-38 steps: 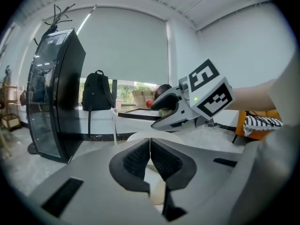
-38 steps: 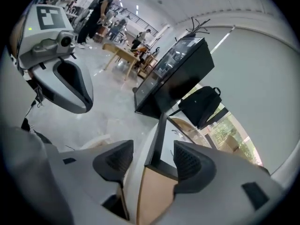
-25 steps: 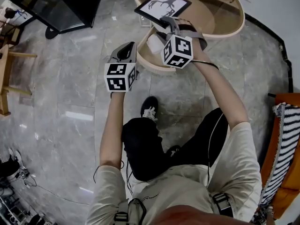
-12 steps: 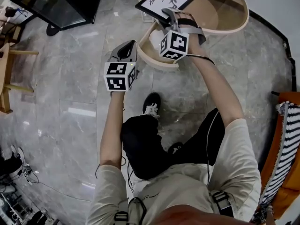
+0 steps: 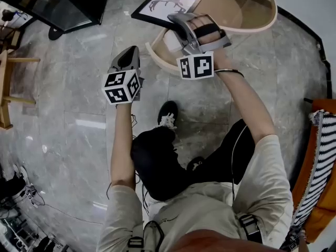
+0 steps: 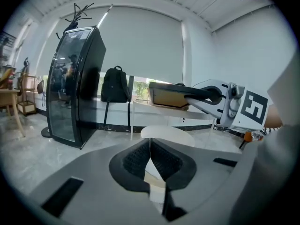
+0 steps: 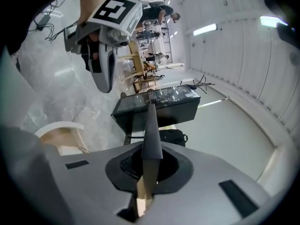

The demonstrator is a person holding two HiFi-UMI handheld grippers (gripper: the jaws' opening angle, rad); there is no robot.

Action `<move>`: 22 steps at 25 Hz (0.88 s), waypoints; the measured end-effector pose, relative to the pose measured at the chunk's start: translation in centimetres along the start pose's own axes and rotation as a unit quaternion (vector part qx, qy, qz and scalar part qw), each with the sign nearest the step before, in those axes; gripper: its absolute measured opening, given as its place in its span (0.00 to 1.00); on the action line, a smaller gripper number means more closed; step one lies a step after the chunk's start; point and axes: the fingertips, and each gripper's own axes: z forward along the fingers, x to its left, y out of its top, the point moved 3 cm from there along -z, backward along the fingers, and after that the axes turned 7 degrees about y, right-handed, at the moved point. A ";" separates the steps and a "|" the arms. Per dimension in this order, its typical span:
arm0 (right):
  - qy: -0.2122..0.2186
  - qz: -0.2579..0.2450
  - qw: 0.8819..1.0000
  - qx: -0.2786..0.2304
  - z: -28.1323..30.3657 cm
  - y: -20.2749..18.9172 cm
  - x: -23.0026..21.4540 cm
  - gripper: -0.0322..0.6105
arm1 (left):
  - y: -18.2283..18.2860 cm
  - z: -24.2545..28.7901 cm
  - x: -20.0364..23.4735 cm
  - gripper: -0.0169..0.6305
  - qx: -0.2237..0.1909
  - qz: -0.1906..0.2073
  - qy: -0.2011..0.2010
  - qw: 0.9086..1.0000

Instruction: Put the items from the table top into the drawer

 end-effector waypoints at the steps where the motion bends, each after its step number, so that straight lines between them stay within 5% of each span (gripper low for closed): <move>1: -0.006 -0.001 1.000 -0.011 -0.2 0.6 0.0 0.11 | -0.1 -0.2 0.0 0.06 0.000 -0.003 0.002 1.000; 9: -0.029 -0.006 0.996 -0.086 -0.4 5.6 0.5 0.11 | -0.4 -1.7 1.3 0.06 -0.011 -0.023 0.030 0.999; 16: 0.013 0.027 0.986 -0.163 -0.1 9.8 3.8 0.11 | -2.2 -2.6 3.1 0.06 -0.008 -0.044 0.054 0.998; 22: 0.029 0.061 0.984 -0.165 0.6 9.1 8.8 0.11 | -6.2 -1.4 3.4 0.06 0.006 -0.035 0.063 0.997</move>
